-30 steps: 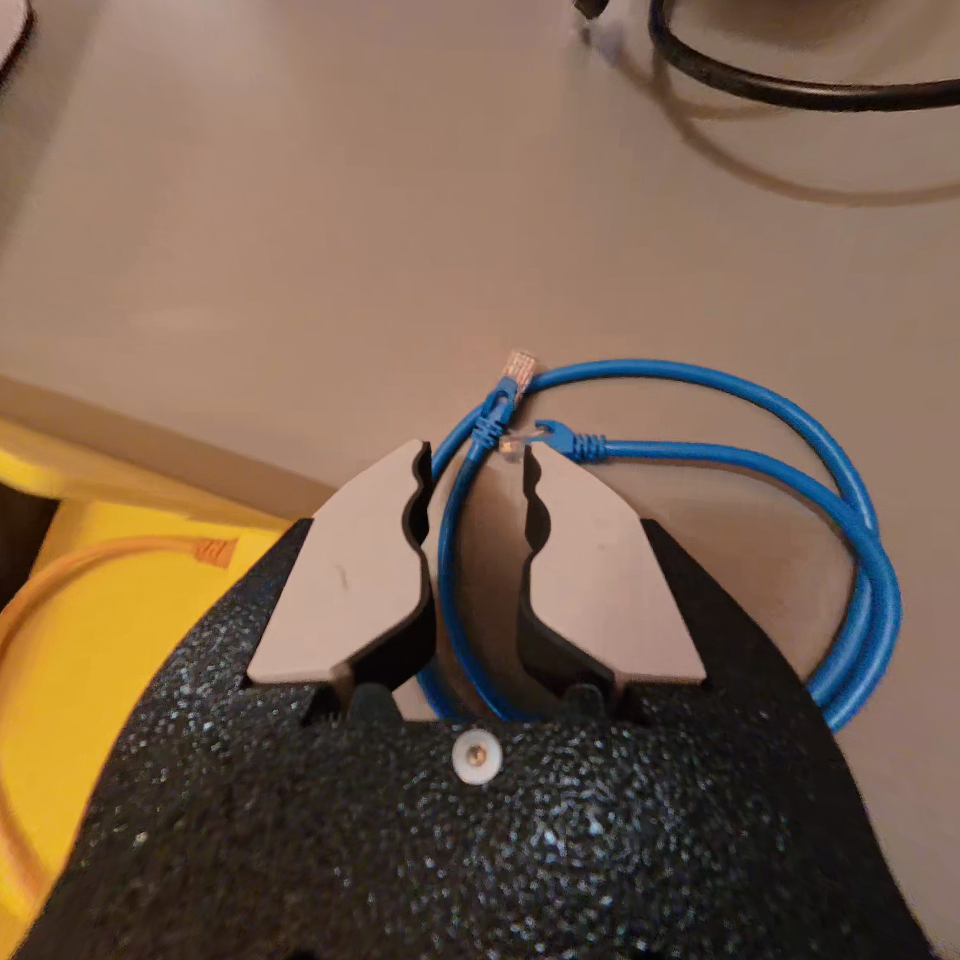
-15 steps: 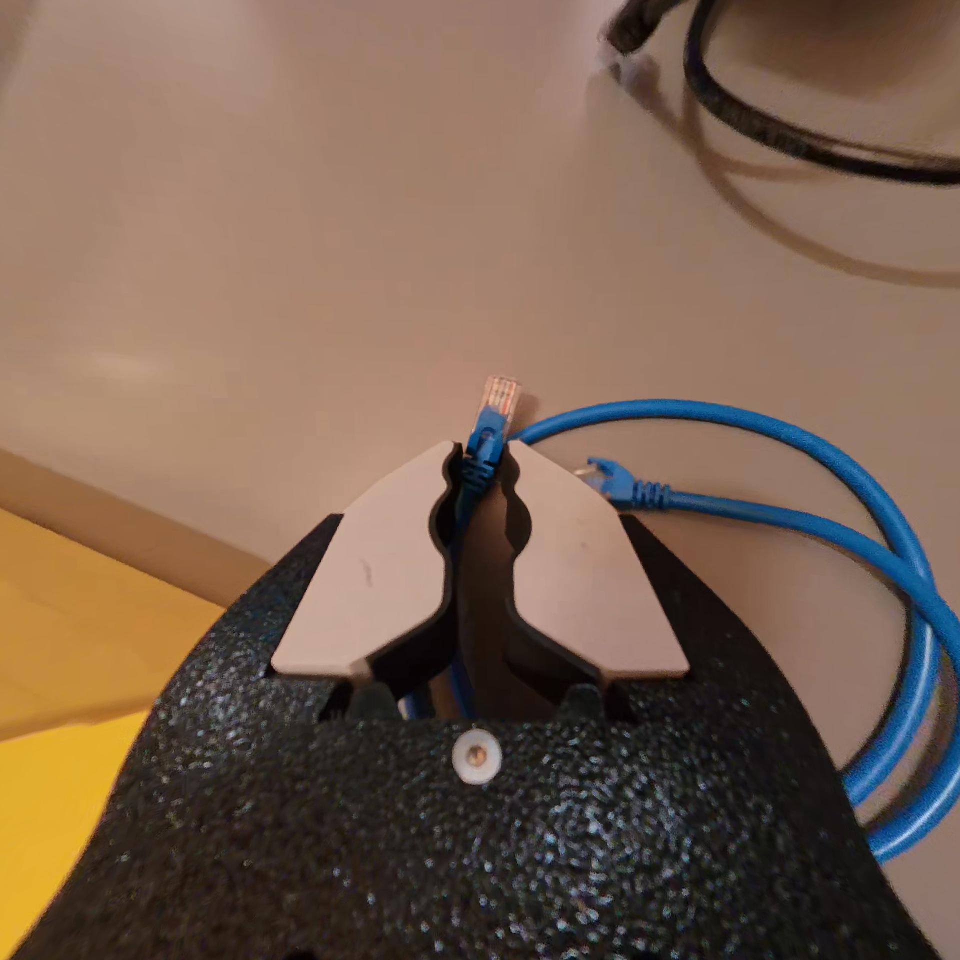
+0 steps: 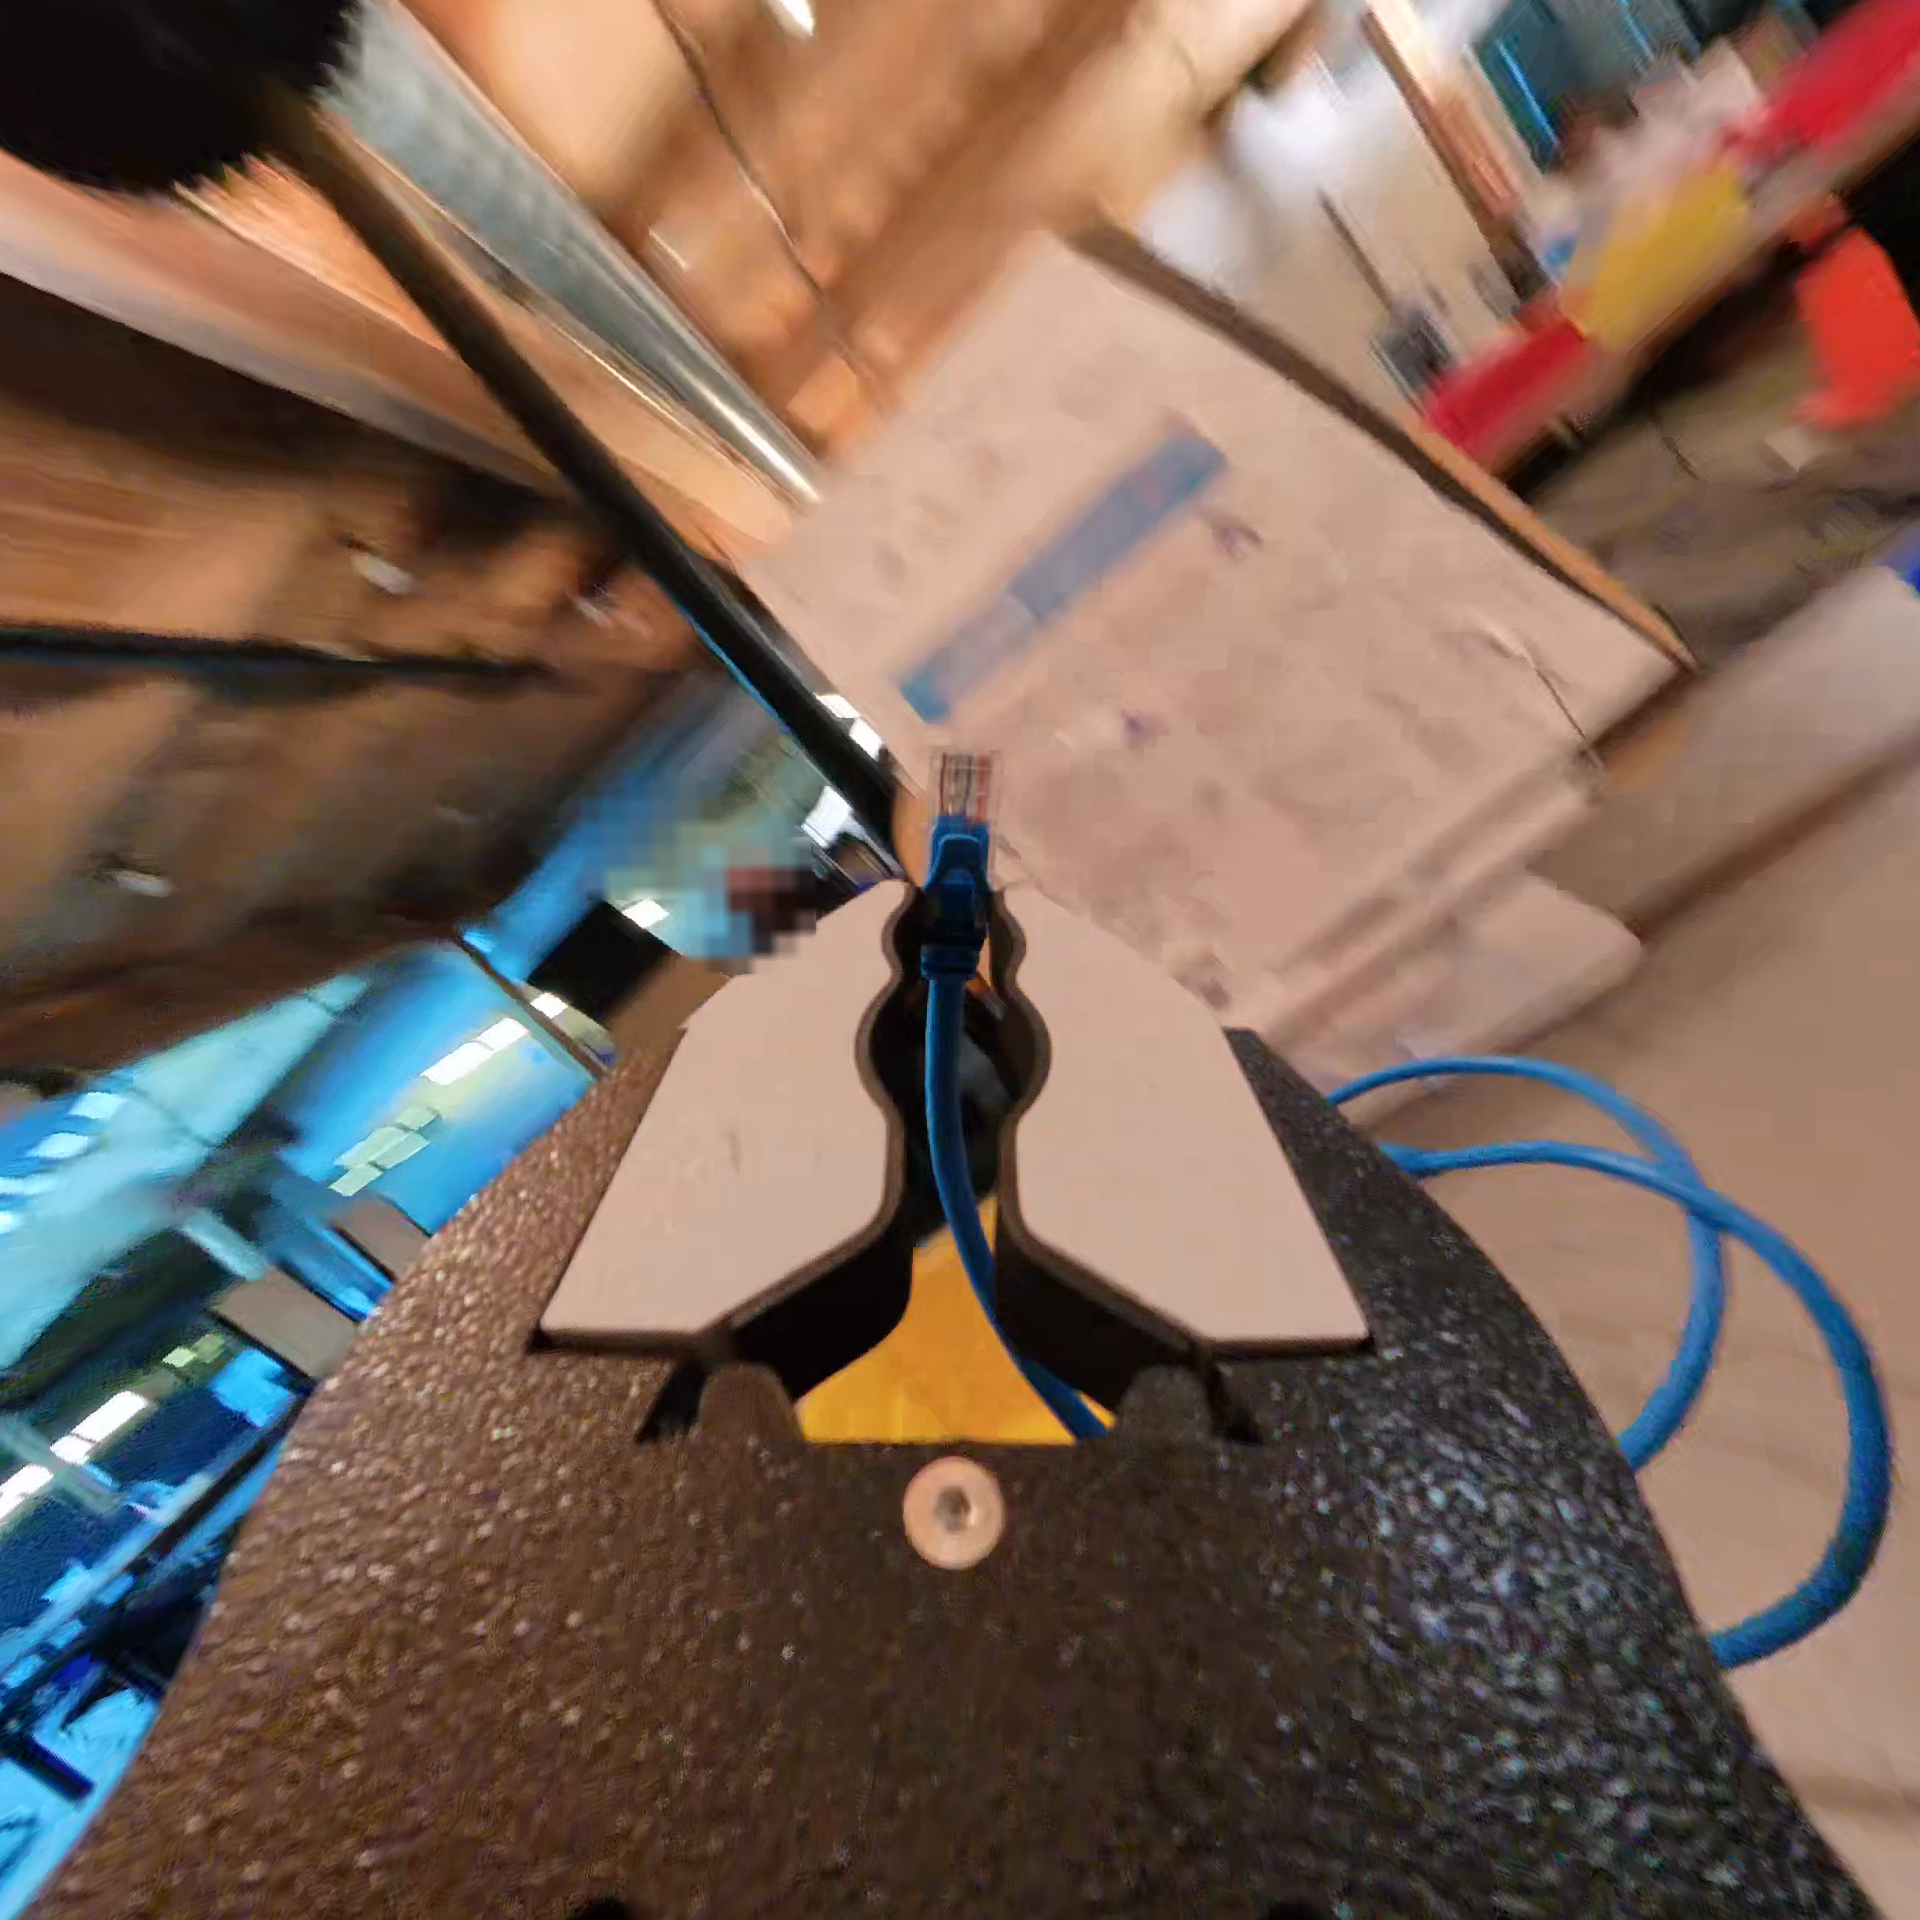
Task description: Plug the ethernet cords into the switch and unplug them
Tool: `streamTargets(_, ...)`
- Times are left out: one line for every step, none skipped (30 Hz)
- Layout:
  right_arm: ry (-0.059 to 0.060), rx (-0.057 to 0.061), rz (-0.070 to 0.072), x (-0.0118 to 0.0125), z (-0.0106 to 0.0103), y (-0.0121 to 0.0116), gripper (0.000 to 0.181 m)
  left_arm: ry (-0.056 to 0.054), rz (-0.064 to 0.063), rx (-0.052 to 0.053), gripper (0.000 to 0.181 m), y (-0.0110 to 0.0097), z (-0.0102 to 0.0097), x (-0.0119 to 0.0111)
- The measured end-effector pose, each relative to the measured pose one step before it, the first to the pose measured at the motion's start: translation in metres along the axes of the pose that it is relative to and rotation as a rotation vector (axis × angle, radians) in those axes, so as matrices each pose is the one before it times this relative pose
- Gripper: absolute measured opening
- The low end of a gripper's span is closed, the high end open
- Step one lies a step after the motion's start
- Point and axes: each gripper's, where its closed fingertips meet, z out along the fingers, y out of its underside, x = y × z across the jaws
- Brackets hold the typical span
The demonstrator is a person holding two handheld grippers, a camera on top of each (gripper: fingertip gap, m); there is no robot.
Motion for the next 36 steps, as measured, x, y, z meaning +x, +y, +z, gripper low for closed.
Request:
streamTargets(-0.0002, -0.0011, -0.0019, -0.00025, 0.00015, 0.00007, 0.066, -0.0390, 0.0125, 0.0736, 0.011, -0.01817, -0.00389, -0.00645)
streamTargets(-0.0021, -0.0005, -0.0016, -0.00035, 0.00002, 0.00006, 0.066, 0.0129, 0.0342, 0.0574, 0.011, -0.01374, -0.00355, 0.00485)
streamTargets(-0.0006, 0.0001, -0.0010, -0.00023, -0.00003, -0.00004, 0.066, 0.0080, 0.0591, 0.0446, 0.011, -0.00886, -0.00476, 0.00901)
streamTargets(0.0004, 0.0006, 0.0004, 0.00010, -0.00008, -0.00010, 0.066, 0.0182, 0.0725, 0.0479, 0.011, -0.00638, -0.00654, 0.01408)
streamTargets(0.0006, 0.0020, 0.0005, 0.00017, -0.00012, -0.00021, 0.066, 0.0551, 0.0773, 0.0407, 0.011, -0.00372, -0.00770, 0.02177)
streamTargets(0.0022, 0.0030, 0.0005, 0.00030, -0.00033, -0.00042, 0.066, 0.0550, 0.0700, 0.0192, 0.011, -0.00077, -0.00816, 0.02364)
streamTargets(-0.0002, 0.0033, 0.0008, 0.00007, -0.00034, -0.00045, 0.066, 0.0446, 0.0535, 0.0177, 0.011, -0.00060, -0.00883, 0.02282)
streamTargets(0.0013, 0.0033, 0.0009, 0.00025, -0.00036, -0.00036, 0.066, 0.0547, 0.0392, 0.0188, 0.011, -0.00117, -0.00918, 0.02337)
streamTargets(0.0021, 0.0043, 0.0011, 0.00038, -0.00051, -0.00054, 0.066, 0.0558, 0.0297, 0.0120, 0.012, -0.00067, -0.00876, 0.02258)
streamTargets(-0.0017, 0.0051, 0.0011, -0.00011, -0.00045, -0.00064, 0.066, 0.0410, 0.0084, 0.0048, 0.011, 0.00032, -0.00795, 0.01851)
streamTargets(-0.0008, 0.0051, 0.0006, -0.00008, -0.00051, -0.00068, 0.066, 0.0274, -0.0104, -0.0085, 0.011, 0.00205, -0.00717, 0.01332)
streamTargets(-0.0006, 0.0046, 0.0007, -0.00003, -0.00046, -0.00059, 0.066, 0.0242, -0.0142, -0.0069, 0.012, 0.00200, -0.00676, 0.01001)
streamTargets(-0.0010, 0.0026, 0.0000, -0.00008, -0.00036, -0.00037, 0.066, 0.0244, -0.0149, -0.0027, 0.013, 0.00148, -0.00642, 0.00773)
streamTargets(-0.0018, 0.0006, -0.0004, -0.00033, -0.00005, 0.00000, 0.066, 0.0338, -0.0163, 0.0006, 0.014, 0.00053, -0.00635, 0.00670)
streamTargets(-0.0003, -0.0010, 0.0004, 0.00009, 0.00011, 0.00009, 0.066, 0.0322, -0.0132, 0.0002, 0.015, 0.00034, -0.00637, 0.00499)
streamTargets(-0.0010, -0.0008, 0.0009, -0.00005, 0.00012, 0.00007, 0.066, 0.0588, -0.0178, -0.0017, 0.016, 0.00053, -0.00591, 0.00794)
streamTargets(-0.0014, -0.0001, 0.0003, -0.00021, 0.00000, 0.00001, 0.066, 0.1062, -0.0197, -0.0004, 0.012, 0.00082, -0.00577, 0.01452)
streamTargets(-0.0005, -0.0001, -0.0001, -0.00006, -0.00001, 0.00002, 0.066, 0.1332, -0.0127, 0.0005, 0.014, 0.00148, -0.00527, 0.01879)
streamTargets(-0.0020, -0.0009, 0.0000, -0.00021, 0.00015, 0.00007, 0.066, 0.1167, -0.0154, -0.0189, 0.019, 0.00396, -0.00435, 0.01677)
streamTargets(-0.0032, -0.0020, -0.0006, -0.00048, 0.00021, 0.00025, 0.066, 0.1100, -0.0340, -0.0268, 0.019, 0.00477, -0.00348, 0.01505)
streamTargets(0.0008, -0.0031, -0.0021, -0.00012, 0.00032, 0.00041, 0.066, 0.1370, -0.0540, -0.0293, 0.022, 0.00478, -0.00323, 0.01740)
streamTargets(-0.0007, -0.0035, -0.0030, -0.00042, 0.00037, 0.00037, 0.066, 0.1066, -0.0585, -0.0262, 0.026, 0.00389, -0.00271, 0.01254)
streamTargets(-0.0026, -0.0036, -0.0022, -0.00051, 0.00040, 0.00040, 0.066, 0.0568, -0.0495, -0.0092, 0.029, 0.00130, -0.00303, 0.00554)
streamTargets(-0.0010, -0.0028, -0.0008, -0.00024, 0.00028, 0.00036, 0.066, 0.0792, -0.0314, 0.0004, 0.033, -0.00066, -0.00446, 0.00778)
streamTargets(-0.0012, -0.0019, -0.0006, -0.00021, 0.00022, 0.00023, 0.066, 0.0719, -0.0287, 0.0128, 0.036, -0.00325, -0.00534, 0.00617)
streamTargets(-0.0018, -0.0014, -0.0009, -0.00030, 0.00016, 0.00014, 0.066, 0.0469, -0.0340, 0.0224, 0.040, -0.00500, -0.00586, 0.00217)
streamTargets(0.0013, -0.0016, -0.0006, 0.00008, 0.00013, 0.00025, 0.066, 0.0510, -0.0303, 0.0246, 0.038, -0.00550, -0.00603, 0.00222)
streamTargets(-0.0006, -0.0016, -0.0012, -0.00024, 0.00009, 0.00014, 0.066, 0.0265, -0.0146, 0.0199, 0.035, -0.00439, -0.00565, -0.00113)
streamTargets(-0.0030, -0.0015, -0.0020, -0.00057, 0.00022, 0.00015, 0.066, -0.0056, 0.0113, 0.0002, 0.030, -0.00047, -0.00505, -0.00532)
streamTargets(-0.0002, -0.0016, -0.0016, -0.00024, 0.00019, 0.00025, 0.066, -0.0278, 0.0308, -0.0237, 0.029, 0.00448, -0.00376, -0.00846)
streamTargets(-0.0001, -0.0016, -0.0010, -0.00007, 0.00015, 0.00016, 0.066, -0.0247, 0.0352, -0.0446, 0.029, 0.00908, -0.00238, -0.00868)
streamTargets(-0.0042, -0.0019, -0.0010, -0.00061, 0.00013, 0.00019, 0.066, -0.0206, 0.0227, -0.0538, 0.029, 0.01142, -0.00100, -0.00901)
streamTargets(-0.0015, -0.0021, -0.0017, -0.00036, 0.00027, 0.00024, 0.066, -0.0112, 0.0004, -0.0402, 0.028, 0.00994, 0.00004, -0.00856)
streamTargets(0.0006, -0.0020, -0.0011, -0.00004, 0.00022, 0.00033, 0.066, 0.0068, -0.0117, -0.0130, 0.026, 0.00577, 0.00085, -0.00644)
streamTargets(-0.0025, -0.0014, -0.0009, -0.00039, 0.00017, 0.00013, 0.066, 0.0022, -0.0111, 0.0068, 0.025, 0.00191, 0.00070, -0.00697)
streamTargets(-0.0017, -0.0006, -0.0007, -0.00027, -0.00001, 0.00008, 0.066, -0.0242, -0.0088, 0.0131, 0.023, -0.00078, 0.00056, -0.01016)
